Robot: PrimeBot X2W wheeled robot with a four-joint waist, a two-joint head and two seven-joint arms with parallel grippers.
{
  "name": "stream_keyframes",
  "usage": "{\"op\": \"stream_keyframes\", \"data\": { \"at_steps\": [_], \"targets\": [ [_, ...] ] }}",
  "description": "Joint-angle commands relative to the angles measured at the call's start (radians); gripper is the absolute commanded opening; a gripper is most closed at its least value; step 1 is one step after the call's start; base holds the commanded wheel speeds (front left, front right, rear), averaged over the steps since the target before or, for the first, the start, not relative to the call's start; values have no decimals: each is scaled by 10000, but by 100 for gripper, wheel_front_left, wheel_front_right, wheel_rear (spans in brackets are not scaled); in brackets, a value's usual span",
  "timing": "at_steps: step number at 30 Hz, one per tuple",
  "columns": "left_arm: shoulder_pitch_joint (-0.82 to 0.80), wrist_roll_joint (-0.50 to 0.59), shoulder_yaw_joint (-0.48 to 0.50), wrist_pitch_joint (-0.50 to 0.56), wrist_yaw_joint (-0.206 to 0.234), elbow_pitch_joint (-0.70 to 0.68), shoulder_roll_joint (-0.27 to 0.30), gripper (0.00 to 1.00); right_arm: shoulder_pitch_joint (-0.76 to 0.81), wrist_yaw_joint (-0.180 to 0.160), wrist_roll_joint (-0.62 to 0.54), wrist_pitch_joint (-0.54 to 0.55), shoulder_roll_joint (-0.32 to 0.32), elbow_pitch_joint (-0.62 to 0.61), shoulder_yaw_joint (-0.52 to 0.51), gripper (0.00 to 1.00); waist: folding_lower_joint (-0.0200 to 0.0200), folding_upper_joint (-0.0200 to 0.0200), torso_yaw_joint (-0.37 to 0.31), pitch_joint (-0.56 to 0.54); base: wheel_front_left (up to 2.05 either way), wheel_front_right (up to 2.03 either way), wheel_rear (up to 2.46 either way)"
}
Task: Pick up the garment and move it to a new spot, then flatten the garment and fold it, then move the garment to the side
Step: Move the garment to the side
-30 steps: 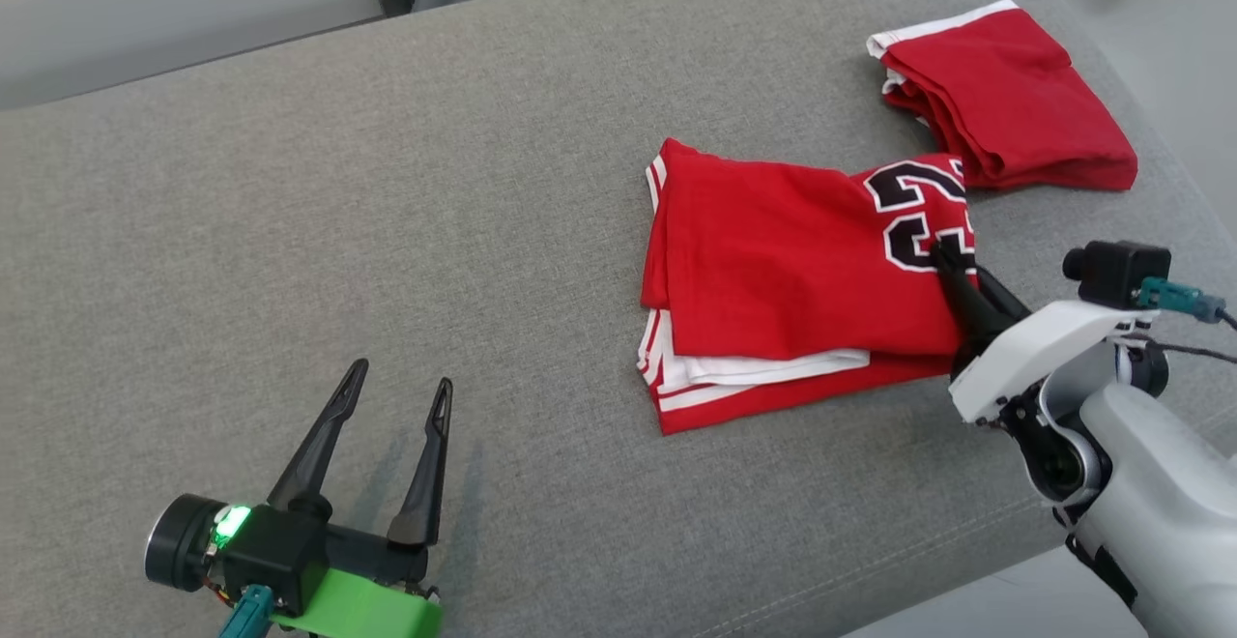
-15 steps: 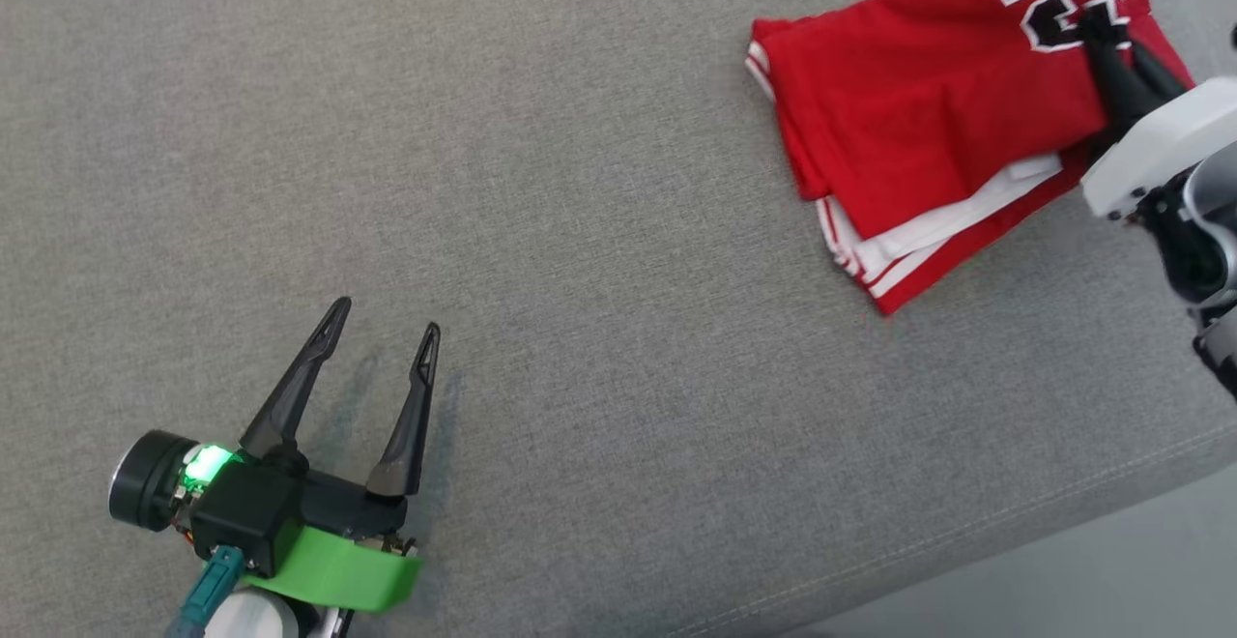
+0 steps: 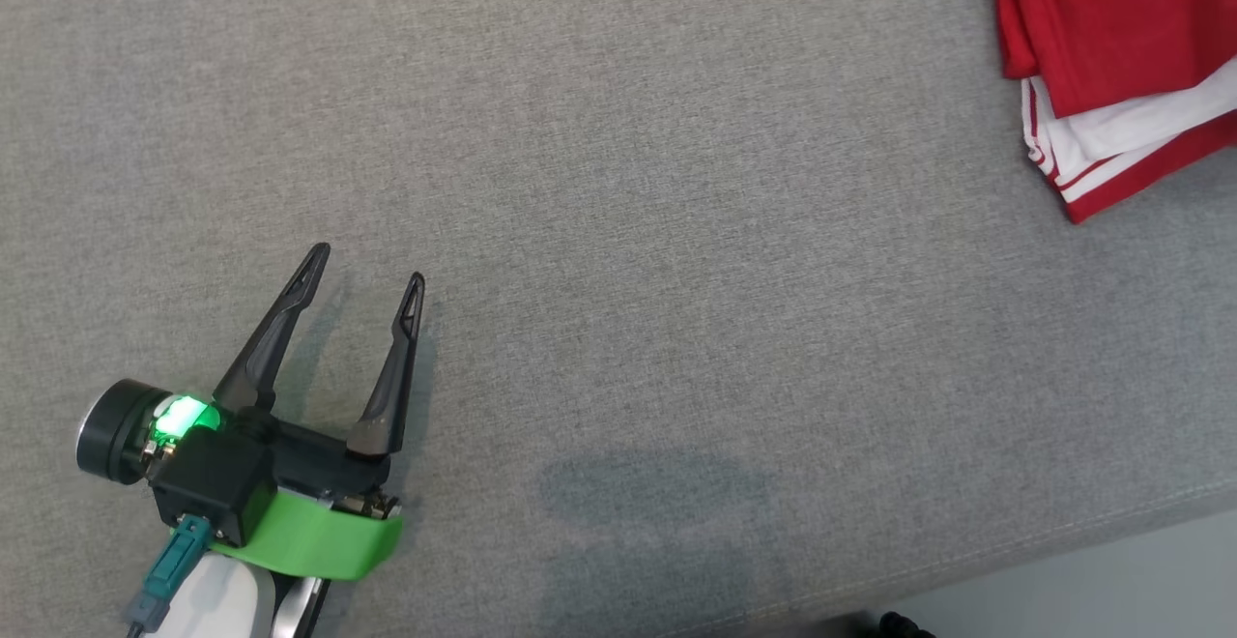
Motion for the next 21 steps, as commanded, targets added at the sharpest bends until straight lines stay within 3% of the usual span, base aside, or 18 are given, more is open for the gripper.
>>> {"op": "stream_keyframes", "data": {
  "at_steps": [1,3,4,8,12,16,21],
  "targets": [
    [-206,-44,-15,-26,-39,-80,81,100,-49,-2,-130,38,108,80,-194,27,-1,-1,234,229,0,0,0],
    [-271,-62,-69,-25,-39,-112,110,100,-23,-2,-464,194,333,340,-805,45,-1,-1,315,268,0,0,0],
    [-310,-74,-93,-25,-39,-125,112,100,-8,-2,-774,184,406,480,-1138,100,-1,-1,351,275,0,0,0],
    [-412,-36,-240,-26,-39,-150,65,100,-9,-2,-2524,-666,851,907,-2632,100,-1,-1,491,179,0,0,0],
    [-245,31,-307,-25,-37,4,-133,100,355,-2,-3928,-1684,1907,616,-3419,100,-1,-1,589,-233,0,0,0],
    [85,42,-36,-26,-37,290,-552,100,936,-2,-4056,-2682,3139,195,-3570,100,-1,-1,679,-987,0,0,0],
    [496,-88,608,-25,-37,816,-1293,100,2001,-2,-3804,-3246,4143,-304,-2807,100,-1,-1,833,-2107,0,0,0]
  ]
}}
